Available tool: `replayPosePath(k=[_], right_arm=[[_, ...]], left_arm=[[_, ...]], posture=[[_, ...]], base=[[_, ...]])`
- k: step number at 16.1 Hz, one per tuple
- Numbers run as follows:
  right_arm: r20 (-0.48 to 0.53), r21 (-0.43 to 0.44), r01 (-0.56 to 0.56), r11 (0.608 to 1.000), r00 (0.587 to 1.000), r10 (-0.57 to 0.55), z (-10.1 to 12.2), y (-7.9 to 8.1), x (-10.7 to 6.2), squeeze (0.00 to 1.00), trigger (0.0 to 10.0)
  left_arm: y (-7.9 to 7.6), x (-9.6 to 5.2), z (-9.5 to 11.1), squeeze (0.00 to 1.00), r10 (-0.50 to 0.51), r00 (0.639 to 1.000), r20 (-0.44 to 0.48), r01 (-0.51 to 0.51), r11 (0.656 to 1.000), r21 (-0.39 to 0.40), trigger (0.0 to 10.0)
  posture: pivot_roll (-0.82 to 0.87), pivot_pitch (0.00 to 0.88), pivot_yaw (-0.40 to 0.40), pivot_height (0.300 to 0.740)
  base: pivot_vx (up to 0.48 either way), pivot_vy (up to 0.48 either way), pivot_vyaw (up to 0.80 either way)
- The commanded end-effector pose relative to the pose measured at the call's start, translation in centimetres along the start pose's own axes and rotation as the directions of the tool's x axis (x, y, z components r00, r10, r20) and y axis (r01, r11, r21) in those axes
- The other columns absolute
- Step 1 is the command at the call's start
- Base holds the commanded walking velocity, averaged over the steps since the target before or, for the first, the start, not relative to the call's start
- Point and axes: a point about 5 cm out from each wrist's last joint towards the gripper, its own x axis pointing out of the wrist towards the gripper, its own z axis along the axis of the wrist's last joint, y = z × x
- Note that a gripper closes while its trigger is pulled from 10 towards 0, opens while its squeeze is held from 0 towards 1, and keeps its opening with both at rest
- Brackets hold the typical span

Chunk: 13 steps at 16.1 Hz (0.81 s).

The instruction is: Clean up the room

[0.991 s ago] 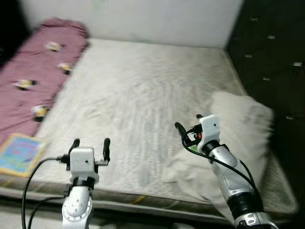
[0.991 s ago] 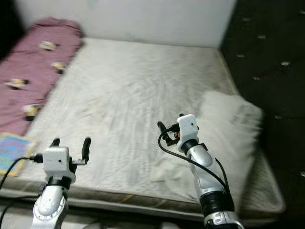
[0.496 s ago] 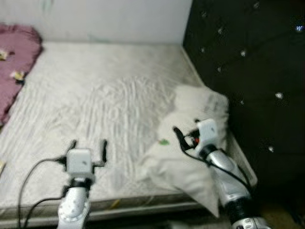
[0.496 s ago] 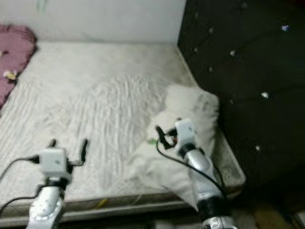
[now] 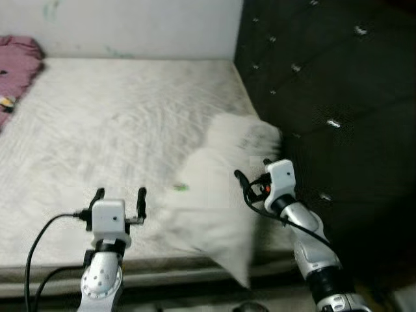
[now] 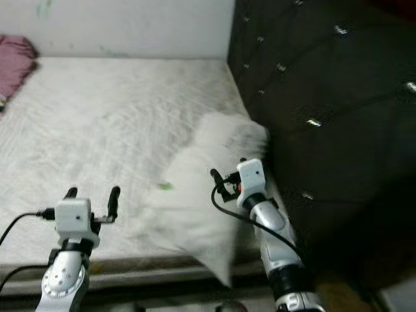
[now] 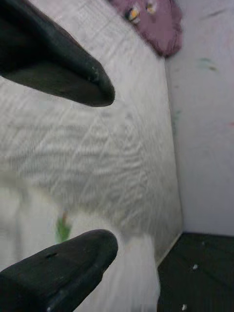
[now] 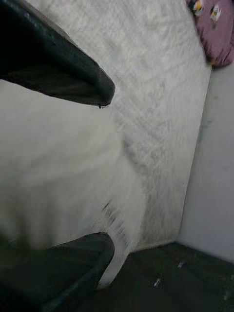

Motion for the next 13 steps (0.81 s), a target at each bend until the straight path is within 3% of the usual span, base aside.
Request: replayPosePath(k=[1,8,13], right_arm=[[0.01,-0.012,0.021,1.0,1.0,-0.021,0.4,-0.5,0.0,0.0,10.0],[0.022,-0.004,0.031,1.0,0.999,-0.03,0.5,-0.7,0.0,0.0,10.0],[-0.009,0.037,0.081,0.996,0.997,-0.081,-0.6,-1.3,-1.5,0.0,10.0]], left_arm=[[-0.1,-0.1,0.1,0.0,0.002,1.0,0.007,-0.002,1.0,-0.008,10.0],[1.7,-0.4,-0.7,0.0,0.142,0.989,-0.04,-0.144,0.989,-0.037,10.0],[3.2,-1.2,-0.6,0.0,0.194,0.98,-0.042,-0.196,0.98,-0.038,10.0]], posture=[[0.0,0.0,-0.022,0.74],[0.0,0.0,-0.026,0.74],[0.01,0.0,-0.031,0.74]], base=[[0.0,0.0,0.0],[0.0,0.0,0.0],[0.0,0.0,0.0]])
